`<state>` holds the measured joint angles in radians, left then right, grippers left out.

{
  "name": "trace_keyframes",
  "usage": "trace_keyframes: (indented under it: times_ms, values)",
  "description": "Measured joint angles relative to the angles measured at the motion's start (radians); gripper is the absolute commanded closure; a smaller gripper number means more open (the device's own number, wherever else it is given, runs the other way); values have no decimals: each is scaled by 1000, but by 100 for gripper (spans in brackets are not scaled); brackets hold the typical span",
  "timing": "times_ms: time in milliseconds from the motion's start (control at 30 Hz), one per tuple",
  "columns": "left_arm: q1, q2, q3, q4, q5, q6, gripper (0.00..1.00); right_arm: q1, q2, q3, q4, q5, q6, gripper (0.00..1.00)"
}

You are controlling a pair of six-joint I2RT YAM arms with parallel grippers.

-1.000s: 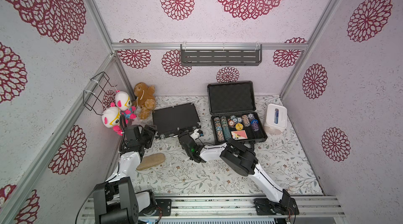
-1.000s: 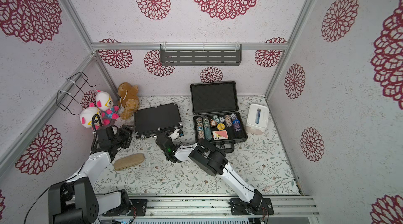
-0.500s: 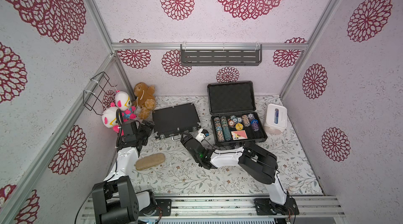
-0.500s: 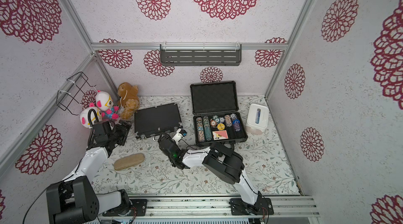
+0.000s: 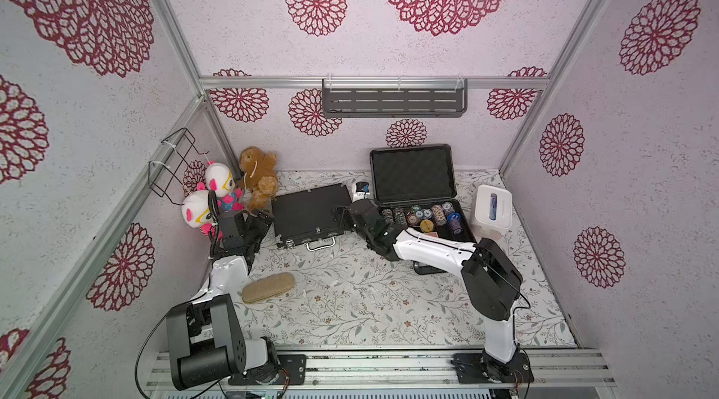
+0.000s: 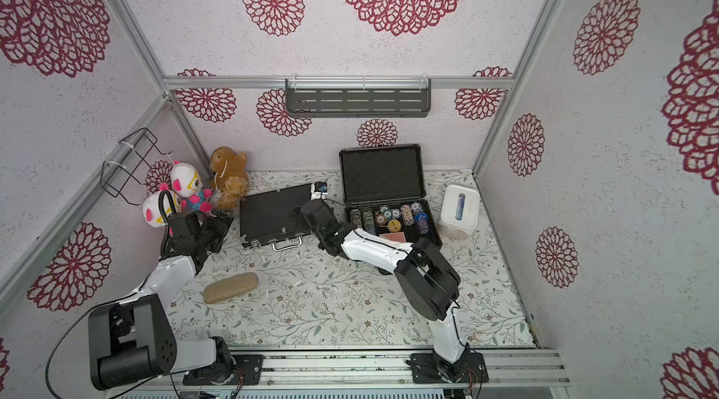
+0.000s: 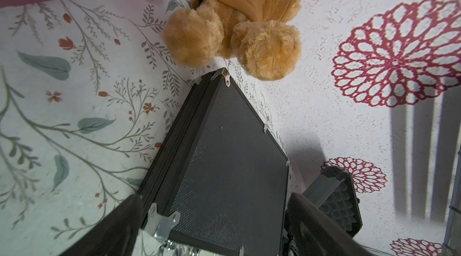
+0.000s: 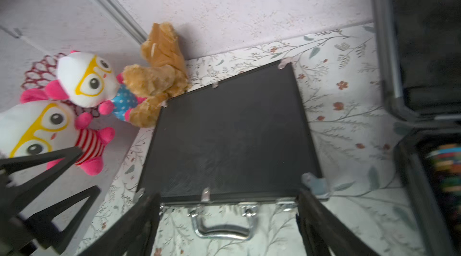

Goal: Open the poker set cases
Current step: Adjust the poker set case at the center of the board.

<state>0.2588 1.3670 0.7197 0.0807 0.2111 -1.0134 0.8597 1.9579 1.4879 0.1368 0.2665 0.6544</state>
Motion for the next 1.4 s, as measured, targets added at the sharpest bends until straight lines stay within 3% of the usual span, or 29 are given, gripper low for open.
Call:
trace_keyframes:
  times_ms: [200, 567, 733, 1067, 1400]
  values:
    - [-39, 80, 39, 40, -16, 4, 4, -126, 100, 105, -113, -126, -50, 12]
    - [-73, 249, 140, 42, -11, 55, 0, -135, 281, 291, -212, -301, -94, 13]
    - [-79, 385, 174, 63, 54, 52, 0, -135, 312, 292, -228, -306, -96, 13]
    - [-103, 487, 259, 63, 42, 71, 1, -139, 330, 289, -211, -369, -87, 13]
    - [-141, 612, 412, 52, 50, 130, 1, -146, 279, 129, -66, -365, -41, 14]
